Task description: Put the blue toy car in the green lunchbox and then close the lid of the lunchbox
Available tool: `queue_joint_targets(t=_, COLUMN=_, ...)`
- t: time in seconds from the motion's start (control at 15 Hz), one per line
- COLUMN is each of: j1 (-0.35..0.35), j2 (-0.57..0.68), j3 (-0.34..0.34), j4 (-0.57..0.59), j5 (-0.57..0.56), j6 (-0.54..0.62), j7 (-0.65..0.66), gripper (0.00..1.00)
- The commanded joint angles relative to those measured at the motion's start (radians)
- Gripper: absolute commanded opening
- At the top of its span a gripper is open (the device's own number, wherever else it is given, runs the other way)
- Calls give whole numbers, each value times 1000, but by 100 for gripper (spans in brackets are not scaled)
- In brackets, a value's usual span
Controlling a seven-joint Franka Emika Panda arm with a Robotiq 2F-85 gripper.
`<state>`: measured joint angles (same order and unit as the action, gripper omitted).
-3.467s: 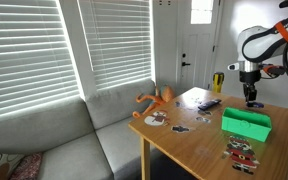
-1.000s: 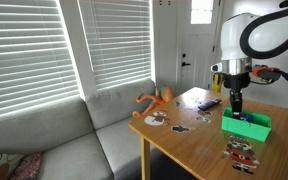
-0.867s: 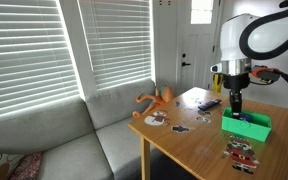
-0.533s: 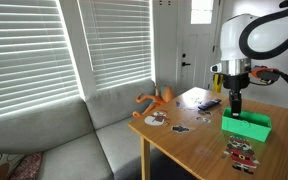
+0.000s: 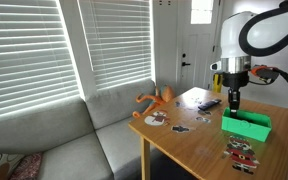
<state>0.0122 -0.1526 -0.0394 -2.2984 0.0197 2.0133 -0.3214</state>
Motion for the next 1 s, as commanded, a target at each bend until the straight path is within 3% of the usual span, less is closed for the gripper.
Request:
queue_joint_targets(t=0.0, j1=-5, j2=-48, j3=-10, j4=-4, j5=24, j6=-9, j7=-24, gripper=31)
queue_joint_targets(t=0.4, j1=-31, j2=-140, j3=-64, j4=-36, j5=22, j6=-34, j7=-76, gripper=70)
queue_joint_targets(t=0.67, j1=-57, j2=-180, j3=-142, j4=-66, j5=58, j6=-89, j7=-199, gripper=98)
queue_joint_targets(t=0.73, j1=-52, j2=-131, j3=-112, j4=-28, j5=19, j6=-62, j7=-132, gripper=79)
queue_joint_targets(t=0.93, j1=-61, j2=-151, j3=-141, j4=-47, j5=32, j6=-75, j7=-181, gripper=98)
